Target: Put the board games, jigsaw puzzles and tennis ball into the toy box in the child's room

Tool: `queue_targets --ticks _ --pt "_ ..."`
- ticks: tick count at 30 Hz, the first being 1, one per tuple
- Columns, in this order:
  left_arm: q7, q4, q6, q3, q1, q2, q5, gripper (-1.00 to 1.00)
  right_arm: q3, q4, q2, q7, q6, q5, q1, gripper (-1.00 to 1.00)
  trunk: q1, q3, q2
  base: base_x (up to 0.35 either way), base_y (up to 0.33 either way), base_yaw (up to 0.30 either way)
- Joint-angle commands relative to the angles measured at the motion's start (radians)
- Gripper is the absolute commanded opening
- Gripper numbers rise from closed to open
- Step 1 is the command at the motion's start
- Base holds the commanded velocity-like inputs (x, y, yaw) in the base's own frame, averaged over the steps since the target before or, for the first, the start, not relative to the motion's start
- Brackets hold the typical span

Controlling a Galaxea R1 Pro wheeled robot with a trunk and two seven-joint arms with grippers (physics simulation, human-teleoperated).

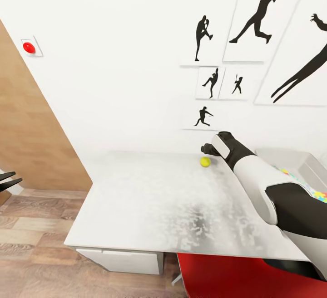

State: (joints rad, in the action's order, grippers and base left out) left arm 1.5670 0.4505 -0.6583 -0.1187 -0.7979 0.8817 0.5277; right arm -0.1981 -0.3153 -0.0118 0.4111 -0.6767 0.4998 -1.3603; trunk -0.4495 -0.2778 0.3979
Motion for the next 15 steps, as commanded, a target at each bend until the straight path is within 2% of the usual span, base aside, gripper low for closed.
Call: queue_targets --ticks 1,15 --pt "0.004 0.0 -0.011 0.001 -0.001 0.0 0.0 1.0 -0.007 -0.001 0.001 0.008 -0.003 0.011 -0.001 1.0 -0.001 -0.004 0.002 0.0 0.0 0.0" --pt "0.004 -0.001 -0.011 0.001 -0.001 0.0 -0.001 1.0 -0.006 -0.002 -0.002 0.006 -0.004 0.011 -0.004 1.0 -0.001 -0.026 0.002 0.0 0.0 0.0"
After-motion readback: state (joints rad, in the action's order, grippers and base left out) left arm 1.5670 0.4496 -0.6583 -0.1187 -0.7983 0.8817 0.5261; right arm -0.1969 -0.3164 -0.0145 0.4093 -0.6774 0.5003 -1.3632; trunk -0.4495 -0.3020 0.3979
